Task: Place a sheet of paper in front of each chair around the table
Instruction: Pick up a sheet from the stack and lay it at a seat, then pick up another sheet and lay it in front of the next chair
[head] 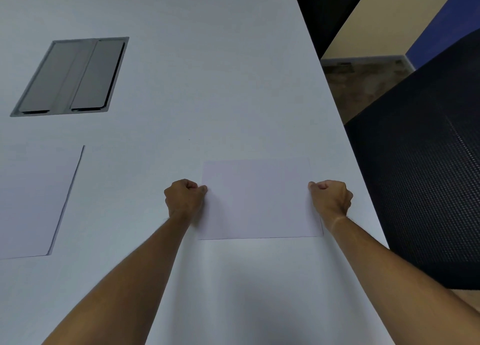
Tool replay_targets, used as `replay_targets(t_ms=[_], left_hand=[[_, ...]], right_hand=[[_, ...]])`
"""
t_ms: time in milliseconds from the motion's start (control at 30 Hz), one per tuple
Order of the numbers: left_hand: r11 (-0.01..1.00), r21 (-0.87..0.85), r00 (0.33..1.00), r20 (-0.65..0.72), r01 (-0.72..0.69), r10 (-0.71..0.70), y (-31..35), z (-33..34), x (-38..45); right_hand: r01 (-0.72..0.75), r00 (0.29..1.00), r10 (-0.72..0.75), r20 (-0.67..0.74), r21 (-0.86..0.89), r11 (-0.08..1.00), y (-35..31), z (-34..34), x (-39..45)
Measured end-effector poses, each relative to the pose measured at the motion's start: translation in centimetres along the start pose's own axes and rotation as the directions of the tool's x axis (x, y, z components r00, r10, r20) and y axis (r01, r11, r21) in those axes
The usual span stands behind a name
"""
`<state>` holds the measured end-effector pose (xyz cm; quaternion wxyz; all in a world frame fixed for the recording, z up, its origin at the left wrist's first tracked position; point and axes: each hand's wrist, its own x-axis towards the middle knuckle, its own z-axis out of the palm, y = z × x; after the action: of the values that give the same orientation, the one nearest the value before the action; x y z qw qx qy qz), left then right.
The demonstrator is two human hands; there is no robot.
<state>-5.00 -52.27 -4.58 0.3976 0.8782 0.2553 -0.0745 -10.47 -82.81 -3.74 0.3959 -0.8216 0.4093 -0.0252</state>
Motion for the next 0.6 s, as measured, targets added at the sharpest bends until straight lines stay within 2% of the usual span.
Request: replay_targets(t_ms=[100,200,267,333,433,600], left_hand=[[0.958,0.154,0.970,0.020,-0.243,0.243,-0.4,-0.6,-0.6],[0.834,0.323,0.892,0.099,-0.448,0.441,-0.4,-1.3,-1.7],[0.729,0.433,0.842,0.162,-0.529,0.515,-0.3,-1.9,-2.4],[0.649,0.516,0.817,0.209,-0.559,0.538,-0.3,-2.8,-3.0],[0.548,0.607,0.794,0.254,-0.576,0.553,-0.3,-4.2,-4.1],[0.497,0.664,0.794,0.253,-0.558,0.553,-0.6,-6.7,-5.8]], right_hand=[[0.134,0.991,-0.134,0.004,-0.042,0.990,-0.2,-0.1,-1.0],[0.294,0.956,-0.290,0.051,-0.119,0.948,-0.7,0.1,-2.1],[0.393,0.919,-0.384,0.083,-0.220,0.893,-1.2,0.4,-2.9],[0.474,0.880,-0.456,0.135,-0.331,0.816,-1.6,0.7,-3.9],[0.574,0.816,-0.542,0.202,-0.394,0.718,-2.2,1.1,-5.3],[0.702,0.694,-0.663,0.280,-0.467,0.538,-3.6,1.6,-8.0]])
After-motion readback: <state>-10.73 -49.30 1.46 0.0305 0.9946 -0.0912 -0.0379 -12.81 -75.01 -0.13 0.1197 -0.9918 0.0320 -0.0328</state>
